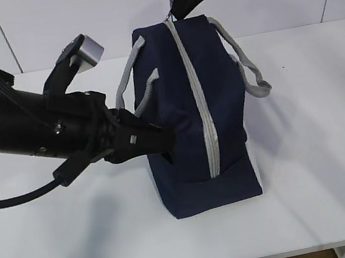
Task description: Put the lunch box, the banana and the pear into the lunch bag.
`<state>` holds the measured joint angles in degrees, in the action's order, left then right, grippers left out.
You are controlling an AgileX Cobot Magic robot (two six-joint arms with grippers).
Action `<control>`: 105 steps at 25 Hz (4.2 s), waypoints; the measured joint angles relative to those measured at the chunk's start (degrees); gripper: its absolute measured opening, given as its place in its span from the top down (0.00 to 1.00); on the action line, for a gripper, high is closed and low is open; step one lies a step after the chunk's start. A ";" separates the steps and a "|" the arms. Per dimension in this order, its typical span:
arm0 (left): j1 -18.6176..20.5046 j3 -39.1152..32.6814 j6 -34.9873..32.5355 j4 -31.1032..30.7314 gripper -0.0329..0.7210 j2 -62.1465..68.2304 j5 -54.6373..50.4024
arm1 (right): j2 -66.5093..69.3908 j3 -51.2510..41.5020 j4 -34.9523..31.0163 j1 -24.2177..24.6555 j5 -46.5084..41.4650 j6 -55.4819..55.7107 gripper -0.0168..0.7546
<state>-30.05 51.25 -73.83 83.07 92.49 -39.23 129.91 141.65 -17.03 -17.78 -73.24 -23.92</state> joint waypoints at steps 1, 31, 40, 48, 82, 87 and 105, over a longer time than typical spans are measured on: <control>0.00 0.00 0.00 -0.53 0.98 0.00 0.10 | 0.00 0.00 0.00 0.00 0.00 -1.67 0.95; 0.00 0.00 0.00 -5.50 0.98 -0.10 12.13 | -10.79 -18.59 5.86 0.98 2.03 -4.91 0.95; 0.00 0.00 -0.08 -6.39 0.98 -0.10 27.51 | -22.59 -34.30 6.06 1.12 2.25 -4.91 0.96; -0.21 0.00 -0.22 -6.28 0.98 -0.10 42.24 | -30.85 -46.57 2.15 1.12 2.97 -4.69 0.95; -0.21 5.54 -0.41 -33.94 0.60 3.28 49.69 | -36.54 -54.76 -7.68 1.02 2.71 10.96 0.95; -0.02 5.54 -0.41 -35.60 0.26 1.78 48.60 | -36.54 -53.74 -8.07 1.02 2.63 11.87 0.95; 2.59 5.54 -19.98 -30.41 0.21 -15.47 8.87 | -36.54 -52.37 -7.97 1.02 2.59 12.66 0.95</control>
<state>-27.46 56.79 -93.81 52.66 77.02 -30.36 93.37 89.28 -25.01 -16.76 -70.64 -11.26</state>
